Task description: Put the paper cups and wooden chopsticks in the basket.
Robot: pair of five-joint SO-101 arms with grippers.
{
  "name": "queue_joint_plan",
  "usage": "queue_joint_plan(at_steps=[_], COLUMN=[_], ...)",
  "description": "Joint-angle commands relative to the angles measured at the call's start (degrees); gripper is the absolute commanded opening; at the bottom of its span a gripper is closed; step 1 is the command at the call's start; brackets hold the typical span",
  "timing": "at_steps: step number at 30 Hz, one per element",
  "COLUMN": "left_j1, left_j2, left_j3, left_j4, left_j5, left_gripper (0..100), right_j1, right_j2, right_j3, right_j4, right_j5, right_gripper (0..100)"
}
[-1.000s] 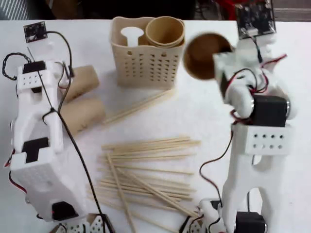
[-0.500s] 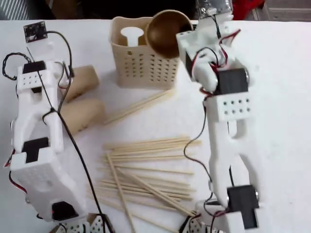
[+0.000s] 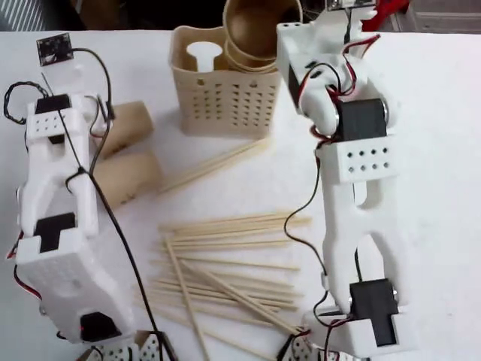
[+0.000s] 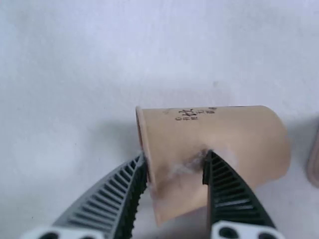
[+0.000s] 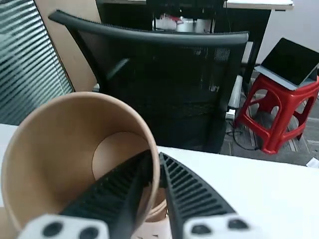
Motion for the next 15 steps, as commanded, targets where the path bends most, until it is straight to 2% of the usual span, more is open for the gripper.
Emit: queue_joint_plan(at_steps=[1, 11, 13, 15], left_j1=[2.4, 2.4, 2.4, 2.4], left_j2=[3.5, 3.5, 3.5, 3.5], left_j3=[0.5, 0.5, 0.5, 0.5], left_j4=[0.0, 0.0, 0.0, 0.0], left_j5=[-0.9, -0.9, -0.9, -0.9], left_gripper=[19, 19, 19, 19], right_j1=[0.9, 2.6, 2.5, 2.3], right_j2=[3.2, 11.8, 11.7, 11.7], right_j3=[-2.8, -2.9, -2.9, -2.9], right_j4=[-2.0, -4.3, -2.5, -1.6], right_j5=[-0.7, -0.7, -0.7, -0.7], right_gripper=[1.5, 1.9, 6.9, 16.5])
